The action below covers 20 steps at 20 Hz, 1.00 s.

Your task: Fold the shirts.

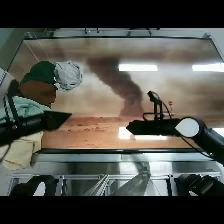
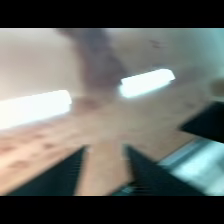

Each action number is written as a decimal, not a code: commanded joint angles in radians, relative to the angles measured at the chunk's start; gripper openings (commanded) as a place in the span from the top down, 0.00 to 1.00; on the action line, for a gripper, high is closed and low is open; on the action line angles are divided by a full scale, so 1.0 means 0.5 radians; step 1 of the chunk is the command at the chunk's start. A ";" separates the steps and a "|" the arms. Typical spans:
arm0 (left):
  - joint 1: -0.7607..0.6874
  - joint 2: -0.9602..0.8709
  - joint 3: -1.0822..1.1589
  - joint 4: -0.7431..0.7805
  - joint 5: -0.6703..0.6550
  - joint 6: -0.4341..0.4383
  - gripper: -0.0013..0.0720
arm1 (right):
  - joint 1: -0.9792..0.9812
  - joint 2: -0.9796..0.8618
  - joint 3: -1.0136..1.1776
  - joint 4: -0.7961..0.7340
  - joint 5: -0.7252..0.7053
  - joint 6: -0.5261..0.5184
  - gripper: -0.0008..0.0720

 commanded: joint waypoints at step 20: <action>-0.008 -2.955 2.661 0.759 0.217 -0.250 0.01 | -0.776 -0.566 0.323 0.018 0.133 -0.317 0.35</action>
